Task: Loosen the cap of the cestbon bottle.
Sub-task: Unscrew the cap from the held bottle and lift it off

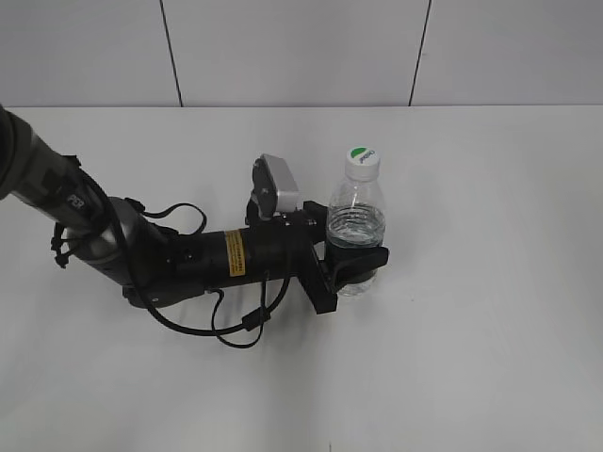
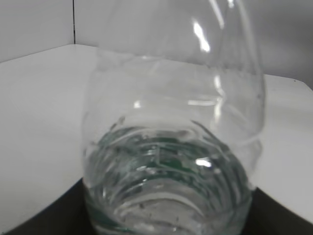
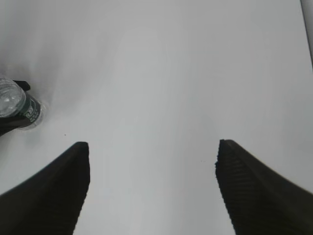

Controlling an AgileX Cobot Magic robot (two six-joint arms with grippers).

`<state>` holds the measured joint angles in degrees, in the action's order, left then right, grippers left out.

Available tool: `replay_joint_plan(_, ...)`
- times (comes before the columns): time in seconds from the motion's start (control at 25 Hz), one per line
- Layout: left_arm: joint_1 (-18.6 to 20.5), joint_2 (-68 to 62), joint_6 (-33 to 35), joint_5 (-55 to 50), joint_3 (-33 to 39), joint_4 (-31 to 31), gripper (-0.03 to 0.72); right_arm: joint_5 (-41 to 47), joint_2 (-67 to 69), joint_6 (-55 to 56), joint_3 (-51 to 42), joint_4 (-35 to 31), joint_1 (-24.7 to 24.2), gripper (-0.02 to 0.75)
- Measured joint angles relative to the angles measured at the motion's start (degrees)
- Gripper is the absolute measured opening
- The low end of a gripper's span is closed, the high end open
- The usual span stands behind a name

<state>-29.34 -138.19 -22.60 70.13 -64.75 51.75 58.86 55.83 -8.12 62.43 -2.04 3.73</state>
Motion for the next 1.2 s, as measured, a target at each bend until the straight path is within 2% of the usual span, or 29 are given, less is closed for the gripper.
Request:
replay_joint_plan(0.6, 0.00, 0.00, 0.00, 0.02, 0.00, 0.11, 0.405, 10.26, 30.06, -0.17, 24.51, -4.99, 0.00, 0.610)
replay_joint_plan(0.88, 0.00, 0.00, 0.00, 0.09, 0.00, 0.11, 0.405, 10.65, 39.96, -0.46, 29.99, -7.58, 0.00, 0.610)
replay_joint_plan(1.2, 0.00, 0.00, 0.00, 0.09, 0.00, 0.11, 0.405, 10.78, 47.40, -0.48, 30.53, -10.66, 0.00, 0.603)
